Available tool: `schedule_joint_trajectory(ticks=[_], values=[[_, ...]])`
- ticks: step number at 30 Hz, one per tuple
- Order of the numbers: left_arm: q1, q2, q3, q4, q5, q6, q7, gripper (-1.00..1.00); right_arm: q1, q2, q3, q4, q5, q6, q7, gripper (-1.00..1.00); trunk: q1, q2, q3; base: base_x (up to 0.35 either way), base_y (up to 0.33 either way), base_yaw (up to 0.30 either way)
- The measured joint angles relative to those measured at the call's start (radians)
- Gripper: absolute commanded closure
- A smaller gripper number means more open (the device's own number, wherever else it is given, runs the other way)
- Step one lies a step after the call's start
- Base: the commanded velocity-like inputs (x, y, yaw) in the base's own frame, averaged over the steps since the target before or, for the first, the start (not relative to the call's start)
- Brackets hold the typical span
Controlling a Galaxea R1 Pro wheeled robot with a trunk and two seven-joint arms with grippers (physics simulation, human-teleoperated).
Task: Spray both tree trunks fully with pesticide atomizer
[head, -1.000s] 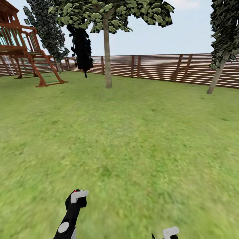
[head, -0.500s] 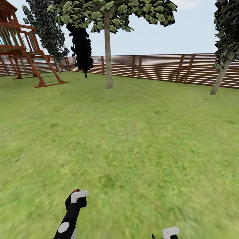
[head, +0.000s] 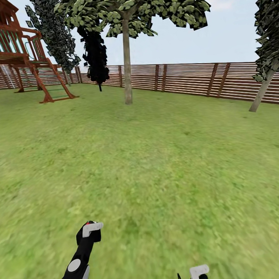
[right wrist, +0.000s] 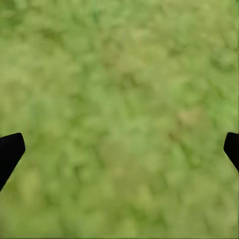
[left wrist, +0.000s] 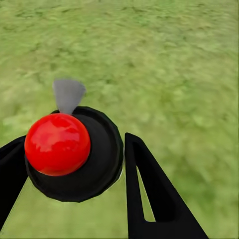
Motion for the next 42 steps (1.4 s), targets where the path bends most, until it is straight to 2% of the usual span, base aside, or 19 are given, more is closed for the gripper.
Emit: schedule_joint_trajectory(ticks=[31, 42], values=[[0.000, 0.001, 0.000, 0.000, -0.002, 0.000, 0.000, 1.00, 0.000, 0.000, 0.000, 0.000, -0.001, 0.000, 0.000, -1.00, 0.000, 0.000, 0.000, 0.334, 0.132, 0.000], [0.000, 0.001, 0.000, 0.000, 0.001, 0.001, 0.000, 1.00, 0.000, 0.000, 0.000, 0.000, -0.001, 0.000, 0.000, -1.00, 0.000, 0.000, 0.000, 0.337, 0.013, 0.000]])
